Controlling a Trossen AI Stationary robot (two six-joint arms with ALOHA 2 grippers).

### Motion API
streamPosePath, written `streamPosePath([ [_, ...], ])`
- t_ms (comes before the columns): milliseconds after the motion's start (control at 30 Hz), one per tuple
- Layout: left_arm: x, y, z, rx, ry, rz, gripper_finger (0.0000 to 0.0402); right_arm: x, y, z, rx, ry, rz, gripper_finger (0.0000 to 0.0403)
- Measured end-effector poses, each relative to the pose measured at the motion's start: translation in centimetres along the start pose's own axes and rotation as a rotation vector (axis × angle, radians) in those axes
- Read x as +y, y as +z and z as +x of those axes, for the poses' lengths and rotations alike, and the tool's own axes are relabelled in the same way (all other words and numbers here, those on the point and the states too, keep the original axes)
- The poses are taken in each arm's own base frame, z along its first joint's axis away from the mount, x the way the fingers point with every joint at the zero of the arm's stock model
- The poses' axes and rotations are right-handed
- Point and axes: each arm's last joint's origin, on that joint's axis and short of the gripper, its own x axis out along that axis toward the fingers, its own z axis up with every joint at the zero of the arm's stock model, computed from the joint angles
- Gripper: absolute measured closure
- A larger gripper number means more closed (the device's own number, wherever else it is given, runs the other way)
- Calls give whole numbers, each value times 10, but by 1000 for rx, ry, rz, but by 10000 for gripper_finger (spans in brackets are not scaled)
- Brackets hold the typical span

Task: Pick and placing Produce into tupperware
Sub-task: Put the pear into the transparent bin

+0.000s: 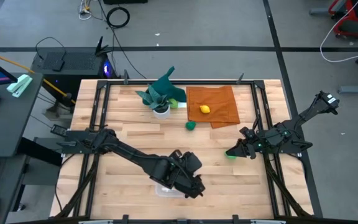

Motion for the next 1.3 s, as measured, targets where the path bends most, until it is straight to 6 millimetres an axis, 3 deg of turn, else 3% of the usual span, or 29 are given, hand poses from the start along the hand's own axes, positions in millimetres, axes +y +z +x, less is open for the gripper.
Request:
streamPosePath([
  [133,-6,0,14,-57,-62,13,169,0,0,0,-5,-2,0,291],
  [467,4,-21,45,-4,-21,39,231,0,0,0,-5,-3,-2,291],
  [667,12,-20,40,-91,-108,-10,285,-1,0,0,-3,-10,-6,291],
  [833,54,-30,18,-111,-64,-36,322,-1,0,0,-3,-10,-6,291],
  [967,88,-45,7,-206,-159,-116,345,-1,0,0,-3,-9,-20,291],
  [1133,136,-64,4,-263,-213,-196,366,-1,1,0,-22,-15,-35,291],
  [1300,181,-72,-5,-285,-186,-252,378,-2,3,0,-71,-39,-82,291],
])
